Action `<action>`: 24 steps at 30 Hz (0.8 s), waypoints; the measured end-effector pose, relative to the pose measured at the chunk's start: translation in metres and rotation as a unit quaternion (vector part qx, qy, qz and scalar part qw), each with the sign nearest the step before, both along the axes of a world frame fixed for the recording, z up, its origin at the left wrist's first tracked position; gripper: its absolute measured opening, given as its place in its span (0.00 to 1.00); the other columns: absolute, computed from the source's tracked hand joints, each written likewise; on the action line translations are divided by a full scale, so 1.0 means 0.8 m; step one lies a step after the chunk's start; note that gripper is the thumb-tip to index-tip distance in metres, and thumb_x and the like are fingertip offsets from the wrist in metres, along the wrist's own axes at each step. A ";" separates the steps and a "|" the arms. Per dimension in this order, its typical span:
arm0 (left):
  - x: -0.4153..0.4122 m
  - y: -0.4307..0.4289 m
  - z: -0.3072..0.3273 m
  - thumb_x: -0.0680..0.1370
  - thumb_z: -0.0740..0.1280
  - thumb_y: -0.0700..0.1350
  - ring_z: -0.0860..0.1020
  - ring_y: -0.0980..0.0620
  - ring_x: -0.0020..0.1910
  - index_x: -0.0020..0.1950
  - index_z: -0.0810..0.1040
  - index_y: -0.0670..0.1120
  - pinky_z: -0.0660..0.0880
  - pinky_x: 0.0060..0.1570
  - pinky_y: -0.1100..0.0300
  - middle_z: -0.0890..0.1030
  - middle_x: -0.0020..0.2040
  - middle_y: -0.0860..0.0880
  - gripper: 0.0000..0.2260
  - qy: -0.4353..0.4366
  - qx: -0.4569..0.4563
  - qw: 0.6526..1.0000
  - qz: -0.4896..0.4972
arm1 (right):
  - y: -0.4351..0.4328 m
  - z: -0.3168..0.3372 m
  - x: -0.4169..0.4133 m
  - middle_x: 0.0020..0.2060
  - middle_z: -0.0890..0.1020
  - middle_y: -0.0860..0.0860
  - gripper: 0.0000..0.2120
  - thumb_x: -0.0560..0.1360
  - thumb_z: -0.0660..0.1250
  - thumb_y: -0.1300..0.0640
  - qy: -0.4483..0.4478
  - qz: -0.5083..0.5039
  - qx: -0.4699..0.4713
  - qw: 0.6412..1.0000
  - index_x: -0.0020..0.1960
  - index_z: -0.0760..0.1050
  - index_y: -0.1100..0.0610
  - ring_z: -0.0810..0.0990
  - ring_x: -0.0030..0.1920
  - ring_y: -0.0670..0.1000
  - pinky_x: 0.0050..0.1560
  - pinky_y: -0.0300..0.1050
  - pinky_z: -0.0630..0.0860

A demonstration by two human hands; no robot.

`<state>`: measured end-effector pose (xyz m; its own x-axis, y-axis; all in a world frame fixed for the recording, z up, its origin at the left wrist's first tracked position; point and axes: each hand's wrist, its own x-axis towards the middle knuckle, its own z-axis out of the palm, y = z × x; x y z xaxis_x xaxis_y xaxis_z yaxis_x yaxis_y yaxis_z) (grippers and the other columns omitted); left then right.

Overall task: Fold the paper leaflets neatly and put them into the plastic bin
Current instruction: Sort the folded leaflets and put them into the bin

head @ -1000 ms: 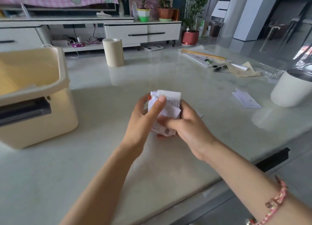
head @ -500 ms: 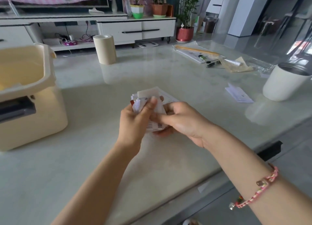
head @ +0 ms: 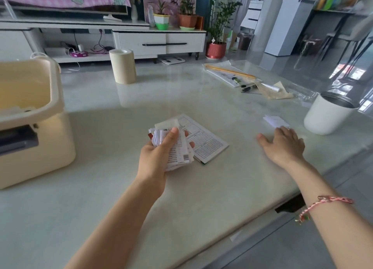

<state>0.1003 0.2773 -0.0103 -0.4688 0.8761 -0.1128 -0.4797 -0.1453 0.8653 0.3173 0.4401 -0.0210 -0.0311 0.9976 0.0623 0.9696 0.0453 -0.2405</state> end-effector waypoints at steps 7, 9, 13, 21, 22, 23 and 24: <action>-0.001 -0.001 0.001 0.76 0.67 0.45 0.84 0.48 0.42 0.46 0.79 0.46 0.81 0.45 0.53 0.85 0.41 0.49 0.04 -0.011 0.000 1.000 -0.007 | 0.005 0.000 -0.004 0.53 0.78 0.65 0.09 0.76 0.62 0.60 0.154 -0.007 0.141 0.978 0.48 0.79 0.64 0.75 0.55 0.65 0.56 0.53 0.70; -0.001 -0.001 0.001 0.76 0.67 0.45 0.84 0.48 0.42 0.45 0.79 0.45 0.81 0.45 0.53 0.85 0.41 0.49 0.04 -0.009 -0.001 1.000 -0.008 | 0.018 0.000 0.002 0.55 0.77 0.66 0.11 0.75 0.62 0.64 0.220 -0.052 0.184 0.957 0.53 0.79 0.64 0.74 0.57 0.64 0.58 0.52 0.70; 0.002 -0.001 0.001 0.76 0.67 0.45 0.84 0.47 0.42 0.46 0.80 0.45 0.80 0.46 0.52 0.85 0.43 0.49 0.04 0.000 -0.002 1.000 -0.012 | 0.044 0.005 0.014 0.49 0.79 0.69 0.12 0.73 0.60 0.65 0.213 -0.104 0.257 0.937 0.51 0.80 0.65 0.75 0.52 0.67 0.51 0.54 0.72; 0.003 0.000 0.001 0.76 0.68 0.45 0.83 0.44 0.46 0.48 0.79 0.45 0.78 0.52 0.46 0.85 0.41 0.48 0.04 0.014 -0.015 1.000 -0.003 | 0.087 0.010 0.037 0.57 0.76 0.69 0.24 0.76 0.61 0.47 0.019 -0.111 0.055 0.992 0.59 0.75 0.67 0.73 0.60 0.67 0.61 0.55 0.67; 0.003 0.000 0.001 0.76 0.68 0.44 0.83 0.44 0.46 0.49 0.79 0.45 0.78 0.52 0.46 0.85 0.41 0.48 0.05 0.013 -0.015 1.000 -0.004 | 0.091 0.008 0.040 0.56 0.77 0.68 0.26 0.75 0.60 0.44 0.008 -0.108 0.035 0.993 0.58 0.75 0.66 0.73 0.59 0.67 0.60 0.53 0.67; 0.003 0.001 0.001 0.76 0.68 0.44 0.83 0.44 0.45 0.49 0.79 0.45 0.79 0.51 0.46 0.85 0.42 0.48 0.05 0.012 -0.014 1.000 -0.004 | 0.091 0.011 0.040 0.54 0.78 0.67 0.28 0.73 0.61 0.41 0.012 -0.108 0.022 0.994 0.57 0.76 0.65 0.75 0.58 0.66 0.57 0.52 0.69; 0.003 0.001 0.001 0.76 0.68 0.44 0.83 0.45 0.45 0.50 0.79 0.44 0.79 0.51 0.46 0.85 0.41 0.48 0.05 0.013 -0.015 1.000 -0.005 | 0.096 0.013 0.042 0.53 0.79 0.66 0.29 0.71 0.63 0.41 0.033 -0.115 0.007 0.993 0.56 0.76 0.66 0.76 0.56 0.64 0.52 0.50 0.70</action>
